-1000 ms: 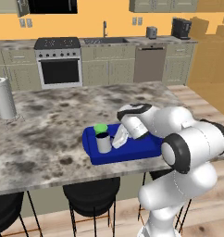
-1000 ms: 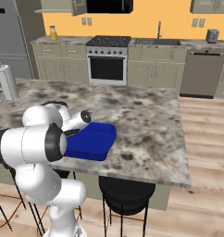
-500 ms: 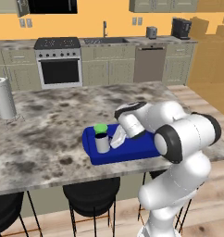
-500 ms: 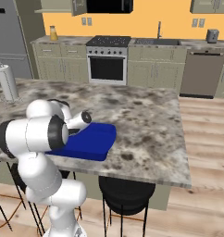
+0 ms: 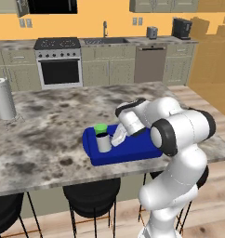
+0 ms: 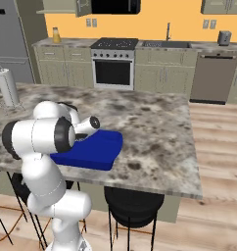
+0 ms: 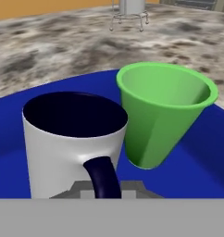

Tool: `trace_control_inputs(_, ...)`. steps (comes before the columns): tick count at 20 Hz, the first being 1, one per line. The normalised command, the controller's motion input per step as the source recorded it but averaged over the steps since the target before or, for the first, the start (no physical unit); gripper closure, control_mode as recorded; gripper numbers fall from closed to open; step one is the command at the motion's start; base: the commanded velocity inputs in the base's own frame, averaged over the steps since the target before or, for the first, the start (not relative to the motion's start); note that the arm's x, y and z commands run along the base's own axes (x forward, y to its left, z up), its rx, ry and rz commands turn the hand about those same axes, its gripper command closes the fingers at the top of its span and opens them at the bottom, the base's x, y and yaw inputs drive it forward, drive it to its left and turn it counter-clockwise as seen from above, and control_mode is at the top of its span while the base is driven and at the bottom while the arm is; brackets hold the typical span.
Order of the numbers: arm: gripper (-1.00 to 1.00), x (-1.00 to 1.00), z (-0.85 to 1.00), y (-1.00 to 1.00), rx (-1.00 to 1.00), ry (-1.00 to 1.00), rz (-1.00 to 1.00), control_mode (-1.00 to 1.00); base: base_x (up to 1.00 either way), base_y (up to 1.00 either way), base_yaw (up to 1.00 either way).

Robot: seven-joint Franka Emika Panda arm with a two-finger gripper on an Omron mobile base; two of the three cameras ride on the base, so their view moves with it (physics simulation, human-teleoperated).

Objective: There is a tray on the dining counter. Grab the cup, mug, and pitcher and place them on the tray. The pitcher may be placed next to the tray if it cannot fit the tray.

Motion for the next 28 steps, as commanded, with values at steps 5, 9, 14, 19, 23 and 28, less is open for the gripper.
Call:
trace_control_inputs(5,1.00,0.00,-0.09,0.09,0.00,0.00,0.01,-1.00,0.00,0.00,0.00)
trace_control_inputs(9,1.00,0.00,0.00,0.03,0.00,0.02,0.00,-1.00,0.00,0.00,0.00)
trace_control_inputs(14,1.00,0.00,0.00,0.00,0.00,0.00,0.00,-1.00,0.00,0.00,0.00)
trace_control_inputs(19,1.00,0.00,0.00,0.00,0.00,0.00,0.00,-1.00,0.00,0.00,0.00)
trace_control_inputs(23,1.00,0.00,0.00,0.00,0.00,0.00,0.00,-1.00,0.00,0.00,0.00)
trace_control_inputs(28,-1.00,0.00,0.00,0.00,0.00,0.00,0.00,-1.00,0.00,0.00,0.00)
